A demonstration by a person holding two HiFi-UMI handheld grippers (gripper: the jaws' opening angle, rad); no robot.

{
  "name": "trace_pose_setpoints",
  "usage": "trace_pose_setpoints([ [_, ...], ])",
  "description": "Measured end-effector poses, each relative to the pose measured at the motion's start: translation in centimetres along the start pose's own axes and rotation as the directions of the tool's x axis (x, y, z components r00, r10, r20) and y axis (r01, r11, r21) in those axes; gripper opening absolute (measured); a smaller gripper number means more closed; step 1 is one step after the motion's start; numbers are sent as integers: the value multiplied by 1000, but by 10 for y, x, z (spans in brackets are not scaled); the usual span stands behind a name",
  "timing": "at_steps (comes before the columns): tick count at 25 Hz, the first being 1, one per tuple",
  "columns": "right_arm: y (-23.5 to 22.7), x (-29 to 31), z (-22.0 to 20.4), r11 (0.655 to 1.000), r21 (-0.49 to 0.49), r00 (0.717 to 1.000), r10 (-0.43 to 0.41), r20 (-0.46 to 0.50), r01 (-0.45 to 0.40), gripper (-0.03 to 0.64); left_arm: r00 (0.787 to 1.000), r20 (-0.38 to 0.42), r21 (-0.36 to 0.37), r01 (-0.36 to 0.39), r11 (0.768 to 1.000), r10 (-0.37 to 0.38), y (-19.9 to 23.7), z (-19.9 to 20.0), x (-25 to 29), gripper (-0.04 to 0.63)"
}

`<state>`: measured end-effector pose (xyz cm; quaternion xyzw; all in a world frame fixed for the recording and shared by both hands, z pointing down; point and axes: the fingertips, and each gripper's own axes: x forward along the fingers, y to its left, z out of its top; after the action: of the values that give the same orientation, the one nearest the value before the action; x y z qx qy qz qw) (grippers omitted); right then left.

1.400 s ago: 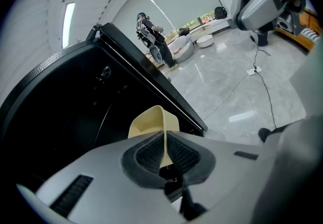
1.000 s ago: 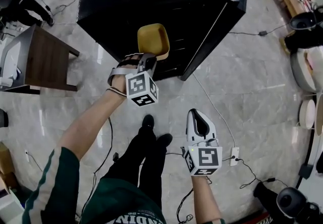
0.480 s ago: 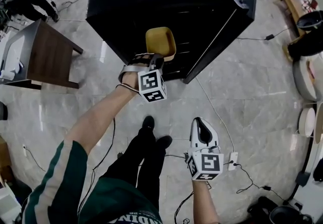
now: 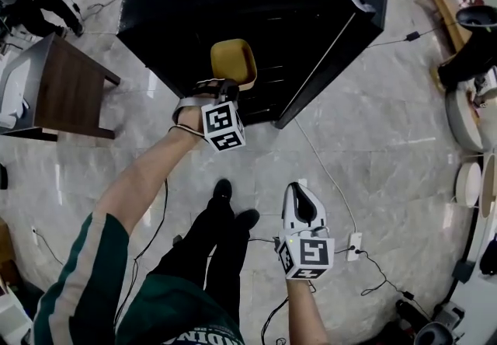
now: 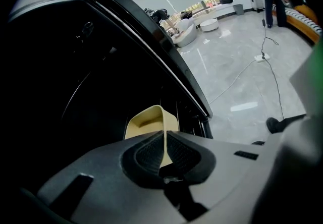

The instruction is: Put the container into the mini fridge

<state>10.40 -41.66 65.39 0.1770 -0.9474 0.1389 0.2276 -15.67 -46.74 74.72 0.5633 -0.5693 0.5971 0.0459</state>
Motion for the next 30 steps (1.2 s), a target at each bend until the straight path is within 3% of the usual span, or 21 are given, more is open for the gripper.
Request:
trace_pose_setpoints([
  [9, 0, 8, 1, 1000, 5, 1000, -2, -9, 2, 35, 1000, -23, 13, -15, 1000, 15, 7, -7, 21, 25],
  [17, -5, 13, 4, 1000, 12, 1000, -19, -12, 19, 35, 998, -34, -12, -60, 998, 59, 21, -11, 29, 26],
  [25, -8, 16, 9, 1000, 5, 1000, -26, -14, 26, 35, 996, -69, -33, -59, 998, 56, 27, -18, 38, 26],
  [30, -11, 16, 8, 1000, 10, 1000, -24, -17, 25, 36, 994, -85, -48, -72, 996, 68, 30, -19, 42, 65],
])
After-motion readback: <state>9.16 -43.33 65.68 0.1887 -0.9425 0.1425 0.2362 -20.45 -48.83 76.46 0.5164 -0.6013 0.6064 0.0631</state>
